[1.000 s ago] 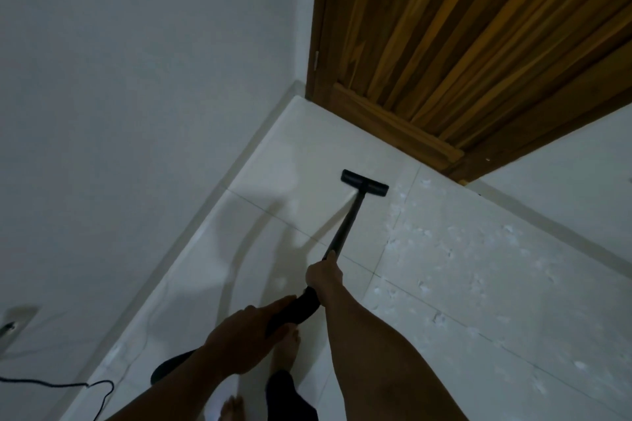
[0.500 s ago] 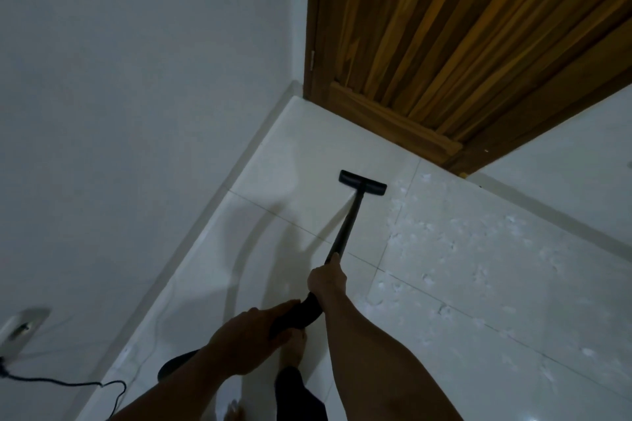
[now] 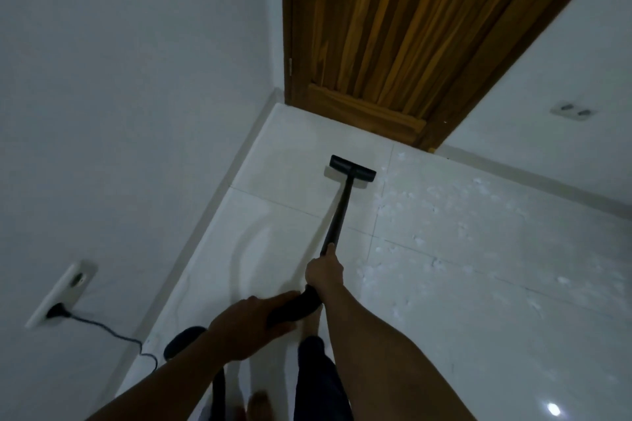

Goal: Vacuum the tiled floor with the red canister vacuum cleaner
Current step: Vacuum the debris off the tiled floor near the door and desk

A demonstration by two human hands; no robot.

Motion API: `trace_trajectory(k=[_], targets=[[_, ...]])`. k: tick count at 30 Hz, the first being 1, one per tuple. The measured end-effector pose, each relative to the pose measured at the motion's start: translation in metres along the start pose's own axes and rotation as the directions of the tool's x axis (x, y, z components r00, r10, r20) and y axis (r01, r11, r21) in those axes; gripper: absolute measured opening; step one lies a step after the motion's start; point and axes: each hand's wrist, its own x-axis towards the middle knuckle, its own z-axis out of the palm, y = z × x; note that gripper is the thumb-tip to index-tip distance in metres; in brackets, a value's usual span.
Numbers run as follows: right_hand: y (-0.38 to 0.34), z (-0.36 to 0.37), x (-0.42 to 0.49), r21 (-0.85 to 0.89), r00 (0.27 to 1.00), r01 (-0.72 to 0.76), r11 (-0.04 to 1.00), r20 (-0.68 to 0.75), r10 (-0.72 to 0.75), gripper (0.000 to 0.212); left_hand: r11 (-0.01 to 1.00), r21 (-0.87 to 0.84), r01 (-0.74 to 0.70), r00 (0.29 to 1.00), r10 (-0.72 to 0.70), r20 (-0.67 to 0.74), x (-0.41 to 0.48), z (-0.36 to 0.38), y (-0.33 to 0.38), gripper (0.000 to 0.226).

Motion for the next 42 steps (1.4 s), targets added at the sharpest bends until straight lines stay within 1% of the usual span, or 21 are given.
trace_trajectory(k=[4,7,9,12,14,20,24,28,31,33,37,42], targets=[[0.043,0.014,-0.052,0.007,1.000,-0.018,1.000,0.010,0.017,0.079,0.995,0.007,-0.104,0.995,0.104,0.007,-0.059,0.025,0.003,0.059],[0.075,0.021,-0.086,0.006,0.999,-0.035,0.999,0.004,0.035,0.079,0.993,0.036,-0.113,0.993,0.113,-0.012,-0.099,0.045,0.011,0.054],[0.097,0.022,-0.103,-0.032,0.999,-0.040,0.999,0.004,0.040,0.078,0.990,0.058,-0.127,0.992,0.128,-0.016,-0.118,0.062,0.017,0.054],[0.134,0.020,-0.126,-0.094,0.999,-0.042,0.995,0.011,0.044,0.077,0.987,-0.026,-0.160,0.987,0.161,0.028,-0.142,0.096,0.021,0.049],[0.156,0.020,-0.138,-0.130,0.999,-0.038,0.991,0.031,0.043,0.075,0.985,-0.079,-0.154,0.987,0.157,0.043,-0.153,0.121,0.019,0.048],[0.228,0.012,-0.178,-0.193,0.997,0.021,0.981,0.082,-0.005,0.071,0.987,-0.039,-0.154,0.988,0.154,0.015,-0.201,0.189,0.041,0.064],[0.282,0.005,-0.204,-0.267,0.994,0.056,0.962,0.104,-0.029,0.069,0.987,-0.004,-0.159,0.987,0.159,0.007,-0.236,0.237,0.064,0.061],[0.336,0.000,-0.234,-0.267,0.991,0.086,0.960,0.122,-0.055,0.069,0.983,0.062,-0.172,0.985,0.172,-0.002,-0.276,0.281,0.086,0.063],[0.376,0.000,-0.258,-0.267,0.992,0.076,0.961,0.121,-0.045,0.067,0.979,0.085,-0.188,0.982,0.189,-0.010,-0.312,0.308,0.105,0.058],[0.402,0.004,-0.274,-0.281,0.992,0.059,0.958,0.125,-0.024,0.069,0.977,0.109,-0.181,0.983,0.181,0.010,-0.333,0.326,0.113,0.060],[0.446,0.017,-0.303,-0.281,0.995,0.022,0.959,0.102,0.007,0.065,0.965,0.168,-0.201,0.979,0.191,0.075,-0.366,0.358,0.109,0.063],[0.488,0.034,-0.336,-0.235,0.997,-0.004,0.972,0.068,0.021,0.072,0.953,0.195,-0.232,0.972,0.216,0.096,-0.401,0.393,0.098,0.062]])
